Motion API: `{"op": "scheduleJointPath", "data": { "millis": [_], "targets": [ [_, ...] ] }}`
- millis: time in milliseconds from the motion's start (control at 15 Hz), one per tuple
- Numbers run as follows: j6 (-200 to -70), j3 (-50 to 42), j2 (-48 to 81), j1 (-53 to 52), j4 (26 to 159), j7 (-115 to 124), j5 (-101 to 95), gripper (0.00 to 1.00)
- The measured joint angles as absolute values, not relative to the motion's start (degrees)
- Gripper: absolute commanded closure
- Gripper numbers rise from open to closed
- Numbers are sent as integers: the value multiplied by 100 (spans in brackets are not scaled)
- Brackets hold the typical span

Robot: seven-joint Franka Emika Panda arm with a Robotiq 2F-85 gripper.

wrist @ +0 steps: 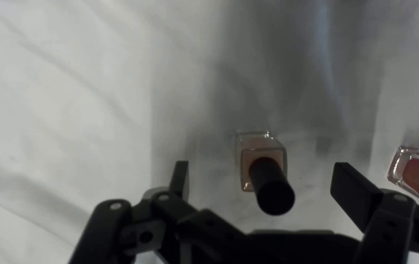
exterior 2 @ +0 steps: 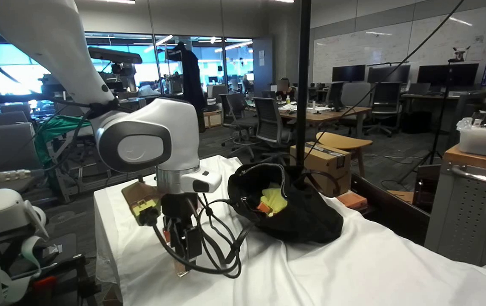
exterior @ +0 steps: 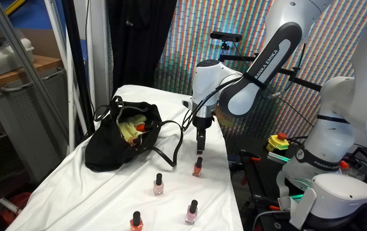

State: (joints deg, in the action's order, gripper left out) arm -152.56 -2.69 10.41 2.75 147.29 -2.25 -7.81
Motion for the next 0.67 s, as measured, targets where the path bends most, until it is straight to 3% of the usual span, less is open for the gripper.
{"op": "scheduleJointPath", "data": {
  "millis": [667],
  "targets": [
    [-15818,-272,1124,283,14919,-217,-768,0]
  ]
}}
